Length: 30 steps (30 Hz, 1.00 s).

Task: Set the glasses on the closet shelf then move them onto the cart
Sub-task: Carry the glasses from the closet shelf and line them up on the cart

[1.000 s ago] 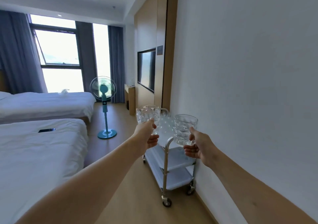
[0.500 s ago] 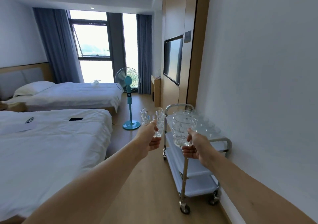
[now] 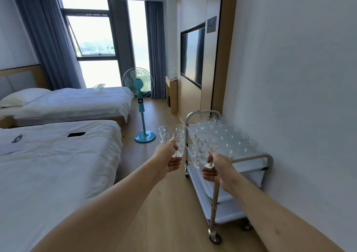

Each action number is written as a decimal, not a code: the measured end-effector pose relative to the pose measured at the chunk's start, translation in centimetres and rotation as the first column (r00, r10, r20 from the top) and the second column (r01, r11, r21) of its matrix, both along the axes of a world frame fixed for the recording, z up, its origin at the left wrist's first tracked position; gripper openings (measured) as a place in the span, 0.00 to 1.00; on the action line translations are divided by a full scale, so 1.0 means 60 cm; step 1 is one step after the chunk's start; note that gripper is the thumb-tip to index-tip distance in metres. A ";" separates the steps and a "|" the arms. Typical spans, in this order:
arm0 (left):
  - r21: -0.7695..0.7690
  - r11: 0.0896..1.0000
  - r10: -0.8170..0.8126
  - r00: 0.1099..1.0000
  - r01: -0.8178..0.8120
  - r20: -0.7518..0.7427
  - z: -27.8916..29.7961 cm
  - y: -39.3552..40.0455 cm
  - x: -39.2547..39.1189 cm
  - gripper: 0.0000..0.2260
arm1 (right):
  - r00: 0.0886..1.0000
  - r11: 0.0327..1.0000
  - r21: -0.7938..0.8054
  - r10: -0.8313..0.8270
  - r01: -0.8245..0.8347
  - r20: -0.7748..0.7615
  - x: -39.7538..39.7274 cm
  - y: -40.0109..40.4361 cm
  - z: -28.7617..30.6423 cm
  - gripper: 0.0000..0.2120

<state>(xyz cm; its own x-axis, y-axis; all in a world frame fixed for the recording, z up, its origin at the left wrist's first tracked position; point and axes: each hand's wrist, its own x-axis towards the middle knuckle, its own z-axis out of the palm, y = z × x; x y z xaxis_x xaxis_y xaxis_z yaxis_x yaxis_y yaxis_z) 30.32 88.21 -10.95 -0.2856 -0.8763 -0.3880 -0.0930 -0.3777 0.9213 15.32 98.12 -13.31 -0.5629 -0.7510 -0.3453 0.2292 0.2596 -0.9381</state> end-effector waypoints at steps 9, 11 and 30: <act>0.060 0.990 -0.133 0.990 0.130 0.043 -0.057 -0.199 -0.035 0.17 | 0.988 0.984 0.095 -0.155 0.152 0.027 -0.010 -0.162 -0.063 0.18; 0.078 0.985 -0.159 0.986 0.155 0.051 -0.070 -0.232 -0.042 0.17 | 0.981 0.976 0.111 -0.190 0.185 0.033 -0.012 -0.190 -0.075 0.18; 0.190 0.921 -0.361 0.928 0.340 0.093 -0.195 -0.444 -0.237 0.15 | 0.898 0.889 0.197 -0.433 0.413 0.073 -0.151 -0.376 -0.188 0.19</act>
